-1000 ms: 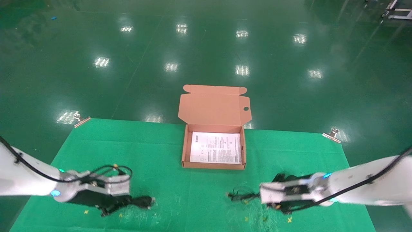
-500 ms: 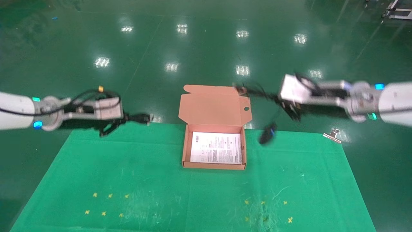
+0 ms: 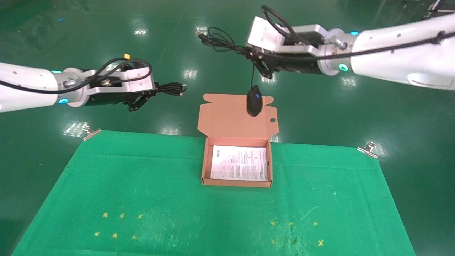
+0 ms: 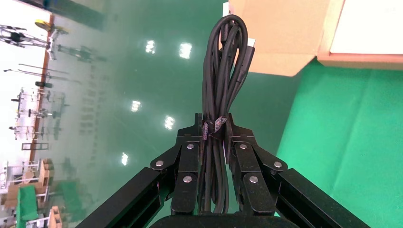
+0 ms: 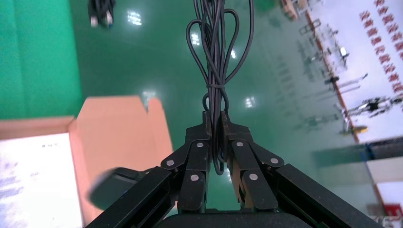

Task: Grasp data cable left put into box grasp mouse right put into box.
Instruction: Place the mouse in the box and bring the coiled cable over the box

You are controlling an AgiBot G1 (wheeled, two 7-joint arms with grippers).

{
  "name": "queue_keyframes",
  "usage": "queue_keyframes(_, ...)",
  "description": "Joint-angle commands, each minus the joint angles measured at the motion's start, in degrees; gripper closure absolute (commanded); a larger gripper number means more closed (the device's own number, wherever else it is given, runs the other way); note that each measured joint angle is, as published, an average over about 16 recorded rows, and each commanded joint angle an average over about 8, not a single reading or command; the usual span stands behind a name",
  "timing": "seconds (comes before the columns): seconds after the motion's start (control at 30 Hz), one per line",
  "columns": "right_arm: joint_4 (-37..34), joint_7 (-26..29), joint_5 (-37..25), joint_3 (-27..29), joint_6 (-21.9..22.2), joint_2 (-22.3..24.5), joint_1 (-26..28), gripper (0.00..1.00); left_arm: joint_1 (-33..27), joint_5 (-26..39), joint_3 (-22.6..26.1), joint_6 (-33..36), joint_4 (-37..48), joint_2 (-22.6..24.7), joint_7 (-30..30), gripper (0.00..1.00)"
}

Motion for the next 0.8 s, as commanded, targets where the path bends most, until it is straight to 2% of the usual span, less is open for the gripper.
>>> queue_keyframes(0.03, -1.8, -1.2, 0.4, -0.1, 0.5, -1.7, 1.2, 1.00, -0.3, -0.2, -0.2, -0.4, -0.2, 0.4, -0.2, 1.00)
queue_keyframes(0.37, -4.1, -4.4, 2.3, 0.4, 0.5, -3.3, 2.3, 1.00, 0.1, -2.6, -1.4, 1.8, -2.4, -1.2, 1.3, 1.00)
queue_keyframes(0.8, -7.1, -5.8, 1.5, -0.9, 0.6, -4.4, -0.4, 1.00, 2.6, -0.2, 0.6, 3.7, -4.0, -2.4, -1.4, 1.00)
